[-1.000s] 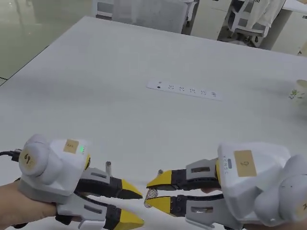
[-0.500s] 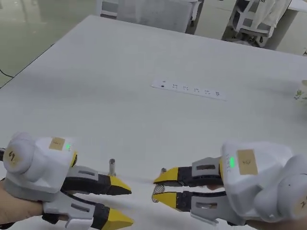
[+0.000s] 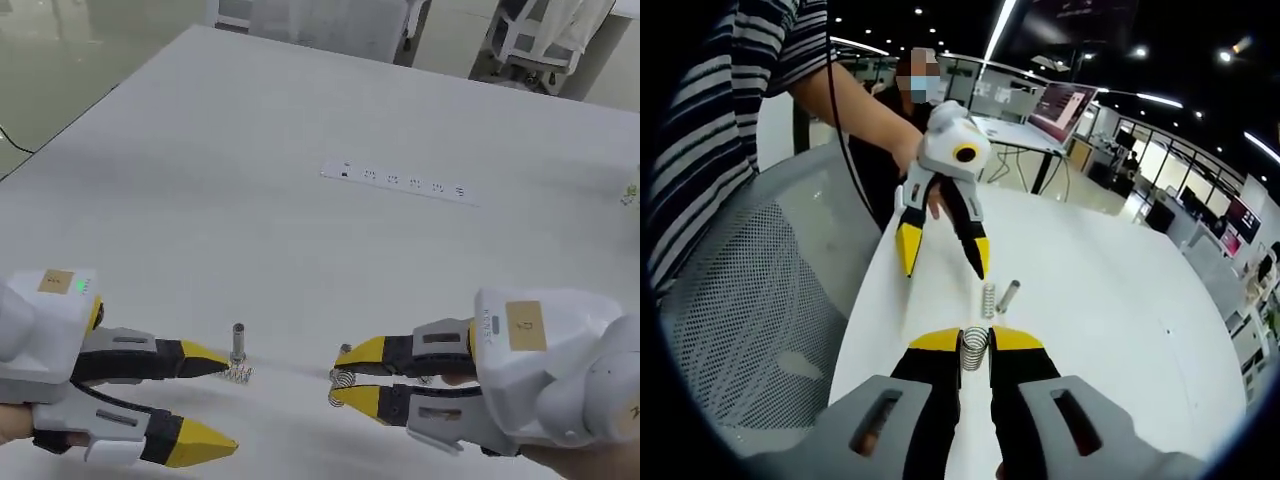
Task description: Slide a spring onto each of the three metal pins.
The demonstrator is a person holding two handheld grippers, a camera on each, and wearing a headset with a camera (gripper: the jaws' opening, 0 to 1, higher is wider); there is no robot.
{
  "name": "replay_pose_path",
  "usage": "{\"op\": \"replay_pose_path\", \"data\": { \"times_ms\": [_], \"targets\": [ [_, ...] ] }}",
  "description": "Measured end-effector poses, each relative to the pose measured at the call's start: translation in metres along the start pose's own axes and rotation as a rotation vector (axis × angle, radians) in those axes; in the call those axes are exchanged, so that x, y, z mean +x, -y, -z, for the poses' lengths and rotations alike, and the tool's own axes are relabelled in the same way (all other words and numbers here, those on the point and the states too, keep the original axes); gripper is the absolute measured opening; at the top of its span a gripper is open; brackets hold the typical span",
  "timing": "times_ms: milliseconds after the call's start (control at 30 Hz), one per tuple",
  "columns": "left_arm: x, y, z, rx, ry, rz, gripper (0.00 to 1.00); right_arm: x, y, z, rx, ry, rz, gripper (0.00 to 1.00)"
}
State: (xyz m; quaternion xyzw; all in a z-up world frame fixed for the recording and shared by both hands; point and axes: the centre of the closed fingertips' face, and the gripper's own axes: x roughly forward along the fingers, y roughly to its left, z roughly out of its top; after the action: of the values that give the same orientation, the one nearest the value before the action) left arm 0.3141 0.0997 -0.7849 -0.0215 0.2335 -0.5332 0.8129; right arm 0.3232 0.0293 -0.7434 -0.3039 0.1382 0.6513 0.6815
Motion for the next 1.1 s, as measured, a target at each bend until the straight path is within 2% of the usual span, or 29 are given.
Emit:
{"op": "replay_pose_path", "data": {
  "times_ms": [100, 400, 533, 867, 1100],
  "targets": [
    [-0.005, -0.01, -0.001, 0.019, 0.017, -0.056, 0.59, -0.001, 0.003, 0.001, 0.005, 0.001, 0.01, 0.07],
    [-0.016, -0.026, 0.002, -0.005, 0.059, -0.137, 0.87, -0.001, 0.009, 0.005, 0.027, -0.001, 0.029, 0.07],
    [-0.02, -0.031, -0.002, -0.014, 0.091, -0.165, 0.97, -0.003, 0.011, 0.007, 0.036, -0.001, 0.034, 0.07],
    [-0.027, -0.037, -0.003, -0.018, 0.104, -0.196, 0.98, -0.004, 0.021, 0.011, 0.061, -0.002, 0.056, 0.07],
    [-0.028, -0.036, -0.004, -0.015, 0.107, -0.201, 0.98, -0.007, 0.042, 0.017, 0.092, -0.003, 0.108, 0.07]
  ]
}}
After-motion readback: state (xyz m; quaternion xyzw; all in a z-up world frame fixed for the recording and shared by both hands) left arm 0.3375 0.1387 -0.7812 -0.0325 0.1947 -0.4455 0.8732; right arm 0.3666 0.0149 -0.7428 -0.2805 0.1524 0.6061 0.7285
